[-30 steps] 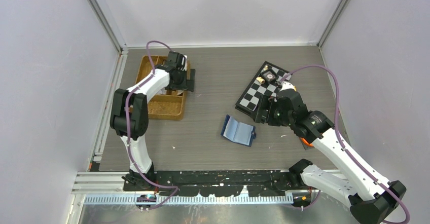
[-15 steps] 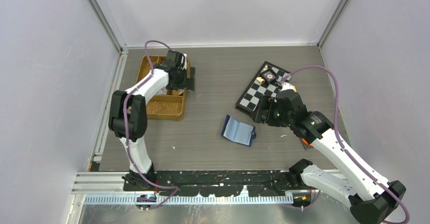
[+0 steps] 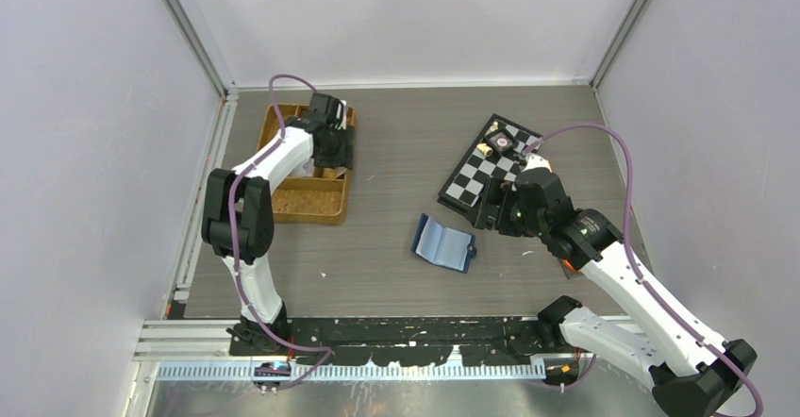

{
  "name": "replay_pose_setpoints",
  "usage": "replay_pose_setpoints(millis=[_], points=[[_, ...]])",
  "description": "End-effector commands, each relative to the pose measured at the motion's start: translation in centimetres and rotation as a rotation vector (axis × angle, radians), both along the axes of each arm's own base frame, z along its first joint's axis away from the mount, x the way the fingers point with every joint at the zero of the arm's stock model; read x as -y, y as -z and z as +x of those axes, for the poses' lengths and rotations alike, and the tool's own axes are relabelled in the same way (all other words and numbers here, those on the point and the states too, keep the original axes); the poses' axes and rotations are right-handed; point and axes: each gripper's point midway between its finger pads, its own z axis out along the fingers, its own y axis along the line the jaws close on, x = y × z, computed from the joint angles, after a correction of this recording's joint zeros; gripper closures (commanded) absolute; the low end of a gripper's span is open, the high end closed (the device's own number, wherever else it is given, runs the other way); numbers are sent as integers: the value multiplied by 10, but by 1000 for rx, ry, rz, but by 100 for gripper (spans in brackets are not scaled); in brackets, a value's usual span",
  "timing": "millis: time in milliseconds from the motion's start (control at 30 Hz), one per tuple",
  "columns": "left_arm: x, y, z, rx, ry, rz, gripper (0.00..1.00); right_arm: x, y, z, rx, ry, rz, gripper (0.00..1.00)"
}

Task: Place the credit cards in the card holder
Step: Pick up the credit card from the storage box.

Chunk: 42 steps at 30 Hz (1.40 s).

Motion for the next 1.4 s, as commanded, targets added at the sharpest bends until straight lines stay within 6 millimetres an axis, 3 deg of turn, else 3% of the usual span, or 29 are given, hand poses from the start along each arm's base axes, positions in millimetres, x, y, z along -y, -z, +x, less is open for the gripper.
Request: replay_pose_setpoints(millis=[0, 433, 767, 1133, 1267, 1367], points=[[10, -13, 1, 2, 15, -37, 50, -3, -7, 5, 30, 7, 28, 11], [7, -8, 0, -22, 17, -11, 79, -4, -6, 6, 23, 3, 25, 11], [-8, -16, 1, 1, -2, 65, 100, -3, -6, 6, 25, 7, 24, 12], [-37, -56, -4, 100, -10, 195, 100, 0, -16, 9, 61, 18, 20, 11], [-36, -89, -12, 203, 33, 194, 100, -16, -45, 5, 117, -72, 103, 10], [-14, -116, -20, 303, 126, 153, 100, -25, -71, -2, 200, -147, 164, 10]])
